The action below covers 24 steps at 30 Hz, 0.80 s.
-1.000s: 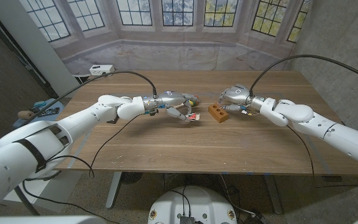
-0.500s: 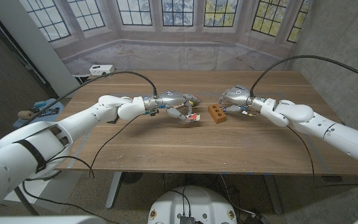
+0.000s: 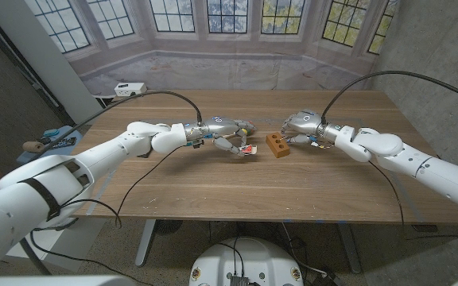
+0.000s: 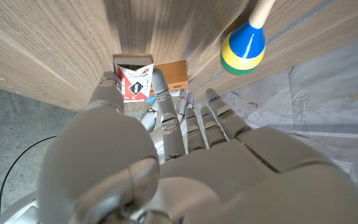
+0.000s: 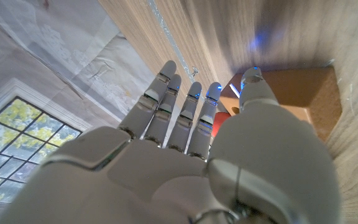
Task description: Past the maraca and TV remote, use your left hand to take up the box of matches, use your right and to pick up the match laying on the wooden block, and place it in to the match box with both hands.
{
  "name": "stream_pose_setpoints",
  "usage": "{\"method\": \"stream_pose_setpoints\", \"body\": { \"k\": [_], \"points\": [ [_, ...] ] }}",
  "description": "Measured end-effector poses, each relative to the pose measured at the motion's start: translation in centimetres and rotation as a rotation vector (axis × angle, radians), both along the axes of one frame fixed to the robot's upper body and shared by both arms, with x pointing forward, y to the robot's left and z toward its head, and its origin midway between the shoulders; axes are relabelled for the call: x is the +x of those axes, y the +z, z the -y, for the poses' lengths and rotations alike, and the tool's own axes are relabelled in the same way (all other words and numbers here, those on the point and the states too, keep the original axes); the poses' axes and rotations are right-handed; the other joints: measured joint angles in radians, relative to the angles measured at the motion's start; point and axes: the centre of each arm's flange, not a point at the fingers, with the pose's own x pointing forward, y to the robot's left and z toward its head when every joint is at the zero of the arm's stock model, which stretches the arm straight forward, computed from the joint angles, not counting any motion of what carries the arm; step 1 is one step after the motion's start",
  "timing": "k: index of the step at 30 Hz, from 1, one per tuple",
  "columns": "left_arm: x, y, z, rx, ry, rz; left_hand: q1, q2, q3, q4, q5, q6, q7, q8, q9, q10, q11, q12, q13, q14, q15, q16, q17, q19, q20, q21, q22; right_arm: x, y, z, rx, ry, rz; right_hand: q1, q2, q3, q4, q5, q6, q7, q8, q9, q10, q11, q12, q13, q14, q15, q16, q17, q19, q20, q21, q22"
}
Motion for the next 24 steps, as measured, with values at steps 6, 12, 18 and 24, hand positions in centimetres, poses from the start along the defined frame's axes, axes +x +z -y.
{"method": "stream_pose_setpoints", "body": {
  "k": [6,12,18,24],
  "points": [
    [0.01,-0.02,0.01,-0.001,0.000,-0.001,0.000,0.000,-0.002,0.002,0.000,0.000,0.000,0.000,0.000,0.000,0.000,0.000,0.000,0.000,0.000,0.000,0.000,0.000,0.000,0.000,0.000,-0.03,-0.06,0.07,-0.002,0.001,-0.003,0.000,0.000,0.000,0.000,0.000,0.005,0.005,0.000,0.000,0.004,0.004,0.000,0.000,0.008,-0.002,0.006,0.000,0.000,0.000,0.000,0.000],
    [0.04,-0.09,0.04,-0.001,0.001,-0.003,0.000,0.000,-0.002,0.002,0.000,0.000,0.000,0.000,0.000,0.000,0.000,0.000,0.000,0.006,-0.006,0.000,0.000,0.000,0.000,0.000,0.000,-0.05,-0.15,0.18,-0.002,0.001,-0.006,0.004,0.004,-0.002,0.002,0.000,0.011,0.000,0.000,0.000,0.008,0.008,0.000,0.000,0.008,-0.002,0.006,0.004,0.005,0.002,0.000,0.000],
    [0.12,-0.23,0.06,-0.001,0.002,-0.006,0.000,0.000,-0.002,0.002,0.000,0.000,0.000,0.000,0.000,0.000,0.000,0.000,0.000,0.006,-0.006,0.000,0.000,0.000,0.000,0.000,0.000,-0.08,-0.28,0.19,-0.002,0.002,-0.011,0.009,0.005,-0.004,0.004,0.000,0.016,0.005,0.000,0.000,0.013,0.002,0.000,0.005,0.016,0.000,0.009,0.005,0.005,0.002,0.000,0.000],
    [0.22,-0.34,0.12,-0.001,0.004,-0.010,0.000,0.000,-0.002,0.002,0.000,0.000,0.000,0.000,0.000,0.000,0.000,0.000,0.000,0.005,-0.005,0.000,0.000,0.000,0.000,0.000,0.000,-0.09,-0.33,0.26,-0.002,0.004,-0.015,0.012,0.004,-0.004,0.004,0.000,0.029,0.007,0.000,0.000,0.021,0.010,0.000,0.005,0.021,-0.004,0.015,0.005,0.013,0.002,-0.001,0.000]
  ]
}}
